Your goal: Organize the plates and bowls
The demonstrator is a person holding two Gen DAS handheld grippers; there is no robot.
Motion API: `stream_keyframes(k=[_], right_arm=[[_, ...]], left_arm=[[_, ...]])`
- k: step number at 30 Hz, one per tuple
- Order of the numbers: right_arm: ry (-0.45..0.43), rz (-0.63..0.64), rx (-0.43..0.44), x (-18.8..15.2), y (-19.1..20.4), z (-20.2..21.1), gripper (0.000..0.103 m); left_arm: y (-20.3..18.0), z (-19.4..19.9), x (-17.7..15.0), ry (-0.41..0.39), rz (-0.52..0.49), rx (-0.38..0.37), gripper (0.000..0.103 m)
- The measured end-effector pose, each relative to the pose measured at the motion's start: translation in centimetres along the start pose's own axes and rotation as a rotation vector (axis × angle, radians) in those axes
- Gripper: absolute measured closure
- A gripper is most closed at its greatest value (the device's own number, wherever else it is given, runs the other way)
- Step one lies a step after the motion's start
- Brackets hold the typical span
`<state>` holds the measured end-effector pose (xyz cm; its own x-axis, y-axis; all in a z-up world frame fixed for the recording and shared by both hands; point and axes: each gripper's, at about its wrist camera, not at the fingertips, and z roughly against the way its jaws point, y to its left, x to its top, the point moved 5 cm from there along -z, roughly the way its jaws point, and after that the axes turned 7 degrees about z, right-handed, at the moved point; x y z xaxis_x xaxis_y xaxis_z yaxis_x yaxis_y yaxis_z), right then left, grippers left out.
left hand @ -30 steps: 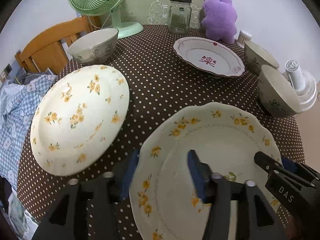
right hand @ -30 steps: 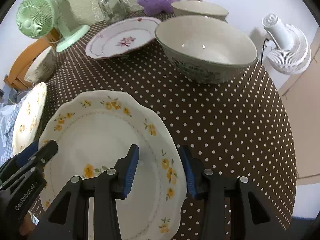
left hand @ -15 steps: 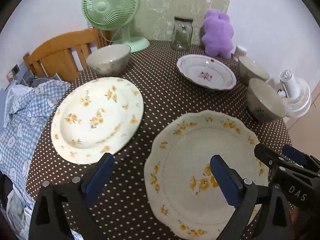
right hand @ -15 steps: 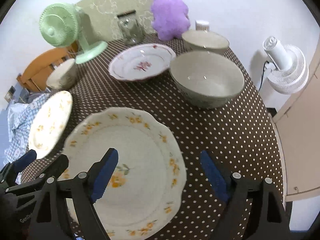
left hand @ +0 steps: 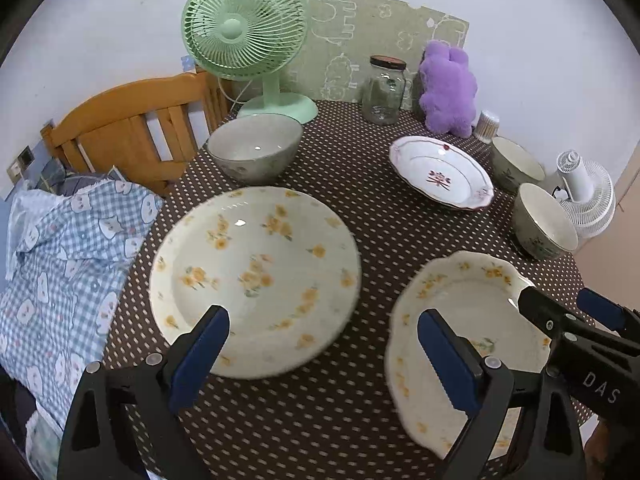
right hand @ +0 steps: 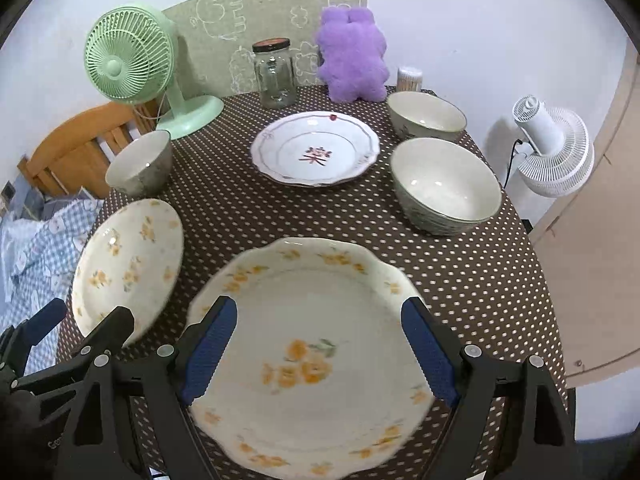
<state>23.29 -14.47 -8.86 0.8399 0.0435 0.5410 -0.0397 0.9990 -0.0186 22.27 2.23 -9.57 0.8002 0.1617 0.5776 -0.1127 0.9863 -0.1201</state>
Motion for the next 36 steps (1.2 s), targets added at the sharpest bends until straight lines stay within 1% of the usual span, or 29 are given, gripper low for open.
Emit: stream_keyframes(k=[6, 14, 21, 25, 27, 30, 34, 36], right_arm=[[-0.004, -0.028, -0.013, 1.1, 3.8, -0.3, 0.017], [-0.007, -0.042, -0.009, 2.7, 8.6, -1.8, 0.017], [0.011, -0.024, 0.010, 3.8, 12.3, -4.2, 0.017], [0.031, -0.013, 0.009, 4.1, 13.8, -5.8, 0.017], [0.042, -0.010, 0.006, 4.2, 14.4, -6.7, 0.021], [0.060, -0.014, 0.001, 4.4, 15.3, -8.2, 0.022], [0.081, -0.018, -0.001, 4.6, 15.9, -9.7, 0.022], [0.097, -0.023, -0.002, 4.5, 16.1, -10.5, 0.022]], left_arm=[[3.2, -0.5, 1.7, 0.002, -0.021, -0.018, 0.009], [7.5, -2.6, 3.5, 0.015, -0.059, 0.006, 0.012], [10.4, -4.7, 4.4, 0.035, -0.064, 0.030, 0.013], [11.3, -6.2, 4.5, 0.054, -0.061, 0.036, 0.014], [11.7, -6.9, 4.6, 0.066, -0.055, 0.039, 0.015], [12.4, -8.2, 4.8, 0.076, -0.056, 0.043, 0.017], [13.0, -9.6, 4.9, 0.093, -0.062, 0.052, 0.018], [13.2, -10.4, 4.8, 0.106, -0.064, 0.050, 0.020]])
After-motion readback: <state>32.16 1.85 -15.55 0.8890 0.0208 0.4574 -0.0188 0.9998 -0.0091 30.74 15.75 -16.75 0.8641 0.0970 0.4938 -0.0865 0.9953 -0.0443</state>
